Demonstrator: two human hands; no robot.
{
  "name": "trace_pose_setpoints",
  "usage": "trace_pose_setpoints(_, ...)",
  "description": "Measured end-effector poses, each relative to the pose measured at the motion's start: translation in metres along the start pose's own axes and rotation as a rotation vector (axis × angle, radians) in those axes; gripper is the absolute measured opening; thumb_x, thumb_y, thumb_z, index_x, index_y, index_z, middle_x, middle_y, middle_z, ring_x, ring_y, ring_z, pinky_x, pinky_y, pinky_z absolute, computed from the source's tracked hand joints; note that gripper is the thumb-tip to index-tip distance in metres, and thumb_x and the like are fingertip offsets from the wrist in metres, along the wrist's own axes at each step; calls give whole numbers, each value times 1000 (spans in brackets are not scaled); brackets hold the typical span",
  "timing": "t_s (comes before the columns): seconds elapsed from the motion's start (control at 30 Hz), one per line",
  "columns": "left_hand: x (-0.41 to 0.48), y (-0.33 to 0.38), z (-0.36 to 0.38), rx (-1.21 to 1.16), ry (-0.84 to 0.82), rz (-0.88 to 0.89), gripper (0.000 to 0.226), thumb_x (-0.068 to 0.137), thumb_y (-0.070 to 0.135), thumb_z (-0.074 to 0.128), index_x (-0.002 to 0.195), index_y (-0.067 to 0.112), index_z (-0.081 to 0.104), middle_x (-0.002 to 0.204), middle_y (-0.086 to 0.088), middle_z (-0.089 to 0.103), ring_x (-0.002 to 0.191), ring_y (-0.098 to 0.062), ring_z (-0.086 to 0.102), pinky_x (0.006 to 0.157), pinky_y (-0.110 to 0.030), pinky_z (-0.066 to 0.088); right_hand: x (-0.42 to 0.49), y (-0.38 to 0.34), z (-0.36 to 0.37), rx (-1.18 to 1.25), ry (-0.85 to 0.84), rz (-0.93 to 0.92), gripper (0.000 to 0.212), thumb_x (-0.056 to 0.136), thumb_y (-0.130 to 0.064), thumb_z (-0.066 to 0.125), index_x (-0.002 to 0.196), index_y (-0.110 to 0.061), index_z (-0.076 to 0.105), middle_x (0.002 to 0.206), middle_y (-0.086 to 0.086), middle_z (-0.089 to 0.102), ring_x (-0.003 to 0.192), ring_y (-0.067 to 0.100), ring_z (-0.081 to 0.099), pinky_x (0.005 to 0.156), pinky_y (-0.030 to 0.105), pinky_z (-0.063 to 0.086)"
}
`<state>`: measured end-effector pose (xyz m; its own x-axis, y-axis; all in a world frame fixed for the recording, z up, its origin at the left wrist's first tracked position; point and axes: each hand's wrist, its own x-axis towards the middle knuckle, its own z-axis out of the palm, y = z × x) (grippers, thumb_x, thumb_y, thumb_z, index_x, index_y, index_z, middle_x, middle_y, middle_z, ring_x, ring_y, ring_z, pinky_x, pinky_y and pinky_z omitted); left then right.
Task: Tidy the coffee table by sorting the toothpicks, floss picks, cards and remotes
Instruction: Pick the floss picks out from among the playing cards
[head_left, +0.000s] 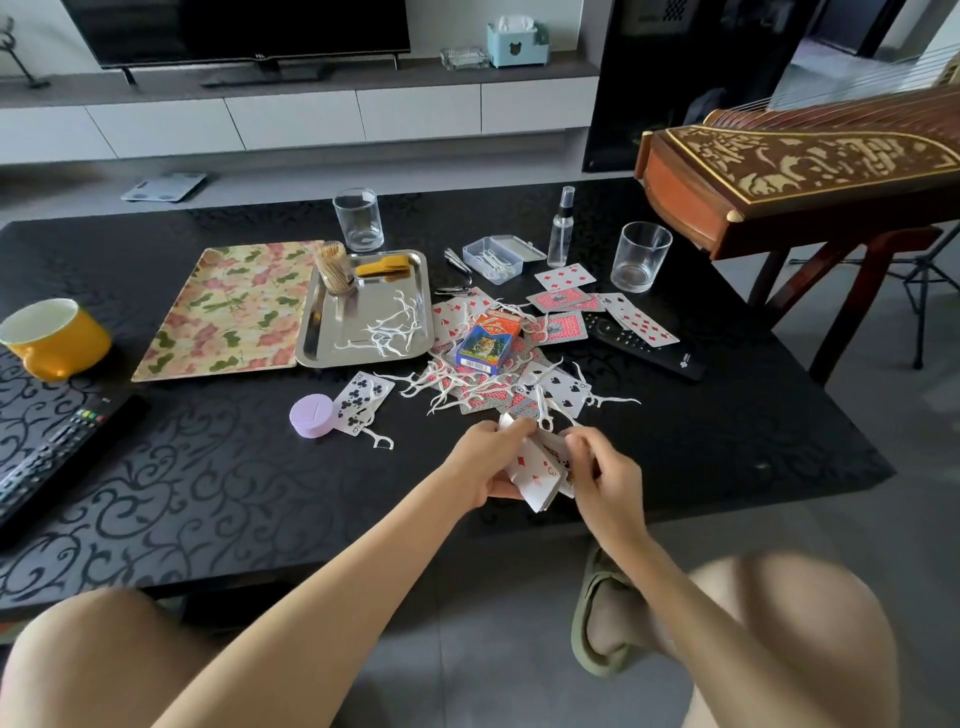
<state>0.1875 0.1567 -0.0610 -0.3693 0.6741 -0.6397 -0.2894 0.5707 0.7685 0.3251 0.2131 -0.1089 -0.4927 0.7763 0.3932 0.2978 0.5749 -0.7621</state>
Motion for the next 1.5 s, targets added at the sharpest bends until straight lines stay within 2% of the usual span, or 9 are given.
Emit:
trace_pose_setpoints(0.23, -1, 5, -10, 53, -15, 8, 38, 89, 41, 57, 109, 9, 54, 85, -9, 65, 76, -22, 68, 68, -38, 60, 0, 0, 4, -153, -282, -79, 26, 90, -15, 53, 116, -12, 58, 98, -4, 67, 89, 11, 62, 74, 27, 51)
trace_pose_setpoints(0.43, -6, 4, -26, -91, -41, 9, 31, 91, 41, 56, 103, 12, 56, 85, -9, 63, 76, -24, 66, 75, -42, 58, 12, -19, 2, -95, -135, 6, 17, 95, -19, 51, 102, -9, 62, 81, 3, 66, 71, 17, 60, 61, 32, 48)
trace_pose_setpoints(0.67, -13, 0, -37, -274, -61, 125, 38, 90, 45, 54, 101, 9, 53, 86, -13, 64, 72, -25, 67, 71, -39, 58, 15, -65, 7, -88, -409, 33, 29, 102, -28, 31, 75, -23, 41, 65, -10, 45, 60, 4, 45, 57, 23, 32)
trace_pose_setpoints(0.77, -14, -4, -42, -269, 6, 182, 60, 86, 50, 58, 124, 6, 45, 108, -16, 64, 79, -23, 69, 67, -35, 58, 14, -69, 12, -118, -474, -44, 23, 99, -35, 37, 82, -22, 43, 67, -12, 43, 58, 4, 44, 54, 21, 30)
trace_pose_setpoints(0.83, -15, -5, -44, -287, 23, 222, 75, 82, 53, 60, 136, 6, 36, 119, -17, 61, 87, -23, 70, 73, -37, 58, 16, -65, 17, -146, -417, -83, 15, 98, -28, 44, 92, -14, 47, 72, -12, 47, 62, 9, 47, 56, 23, 31)
trace_pose_setpoints(0.97, -18, -11, -49, -269, 62, 306, 57, 83, 54, 58, 113, 6, 52, 105, -12, 67, 93, -18, 68, 83, -32, 56, 18, -48, 23, -191, -293, -99, 20, 95, -20, 52, 110, -8, 58, 93, -2, 64, 85, 15, 61, 68, 20, 38)
trace_pose_setpoints(1.13, -2, -29, -53, 351, 456, 419, 39, 91, 49, 48, 72, 16, 55, 85, -3, 56, 65, -11, 48, 60, -25, 38, 7, -28, 36, -304, -301, -115, 17, 90, -20, 59, 105, -11, 58, 94, 0, 61, 87, 18, 53, 68, 23, 39)
trace_pose_setpoints(1.33, -5, -41, -42, 90, 455, 478, 30, 99, 30, 40, 94, 11, 62, 93, 7, 66, 80, -5, 57, 68, -13, 40, 1, -31, 55, -258, -259, -123, 15, 89, -7, 57, 103, -4, 53, 91, 7, 59, 79, 22, 51, 64, 28, 41)
trace_pose_setpoints(1.5, -5, -26, -47, 120, 376, 458, 36, 99, 37, 37, 96, 13, 63, 95, 1, 66, 89, -15, 59, 79, -25, 43, 13, -27, 45, -244, -300, -157, 2, 91, -6, 52, 93, -4, 52, 84, 5, 56, 73, 21, 53, 62, 30, 42)
